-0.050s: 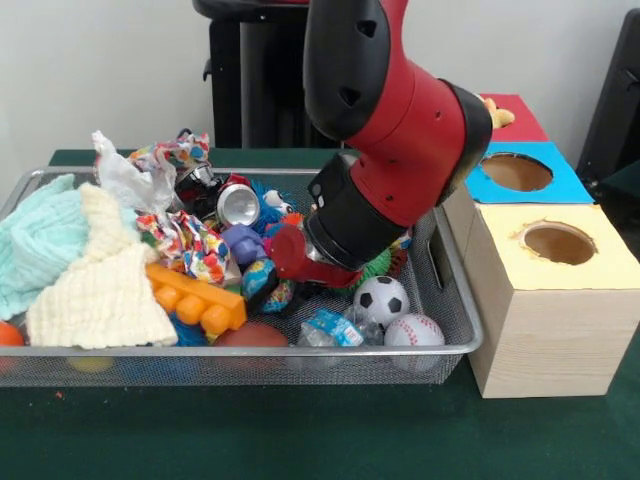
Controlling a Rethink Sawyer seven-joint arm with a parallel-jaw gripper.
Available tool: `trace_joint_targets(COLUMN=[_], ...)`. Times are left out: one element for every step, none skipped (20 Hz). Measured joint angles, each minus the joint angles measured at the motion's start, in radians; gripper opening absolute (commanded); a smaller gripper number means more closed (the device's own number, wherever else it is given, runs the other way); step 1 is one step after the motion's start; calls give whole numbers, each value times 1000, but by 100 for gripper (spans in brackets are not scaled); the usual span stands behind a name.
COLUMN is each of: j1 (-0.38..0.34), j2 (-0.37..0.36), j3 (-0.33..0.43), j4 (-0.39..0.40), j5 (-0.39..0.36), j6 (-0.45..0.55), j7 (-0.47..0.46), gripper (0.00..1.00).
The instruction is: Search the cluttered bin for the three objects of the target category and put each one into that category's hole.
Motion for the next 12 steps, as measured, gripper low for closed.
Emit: trace_joint_targets(j1=[-3,-9,-16,-24,-29,-34,-39,-47,-52,-58,-64,-70], j2=[0,0,-1,-4,-6,-8,-12,-18,-22,-27,-31,-34], j3=[0,1,4,8,12,16,22,28,32,37,41,44], j4=[0,0,0,0,0,0,0,0,0,0,0,0], j5=[0,0,1,1,1,1,1,0,0,0,0,0], j6=[10,25,44,60,68,77,88,105,118,136,154,173], j7=[0,0,0,0,0,0,0,0,0,0,0,0], gripper=[100,100,100,100,100,100,100,100,100,100,100,100])
